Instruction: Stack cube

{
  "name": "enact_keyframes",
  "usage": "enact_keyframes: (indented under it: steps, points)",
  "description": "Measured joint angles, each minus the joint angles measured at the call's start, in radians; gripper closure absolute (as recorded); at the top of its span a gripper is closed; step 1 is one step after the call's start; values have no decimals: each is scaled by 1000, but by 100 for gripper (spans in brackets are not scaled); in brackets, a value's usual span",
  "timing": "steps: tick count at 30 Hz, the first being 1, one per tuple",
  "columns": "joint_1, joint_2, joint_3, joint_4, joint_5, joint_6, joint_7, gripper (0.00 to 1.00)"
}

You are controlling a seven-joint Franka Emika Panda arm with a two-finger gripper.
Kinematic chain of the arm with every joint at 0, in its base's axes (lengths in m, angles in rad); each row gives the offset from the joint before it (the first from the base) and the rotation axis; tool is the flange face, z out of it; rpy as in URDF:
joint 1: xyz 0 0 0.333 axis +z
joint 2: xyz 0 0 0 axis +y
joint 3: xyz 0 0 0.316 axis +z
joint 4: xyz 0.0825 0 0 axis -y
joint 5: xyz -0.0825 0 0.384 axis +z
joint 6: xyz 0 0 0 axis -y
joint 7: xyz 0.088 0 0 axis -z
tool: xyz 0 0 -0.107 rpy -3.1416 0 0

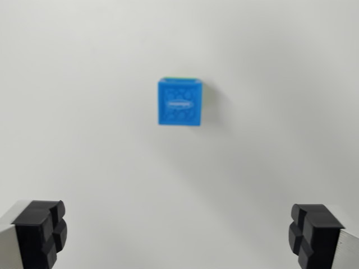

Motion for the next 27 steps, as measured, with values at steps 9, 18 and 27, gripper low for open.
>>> enact_keyframes:
  steps: [9, 18, 27]
  points:
    - [0, -4, 0, 20, 0, -25, 0, 0]
    - [0, -3, 0, 21, 0, -26, 0, 0]
    - [0, -3, 0, 21, 0, -26, 0, 0]
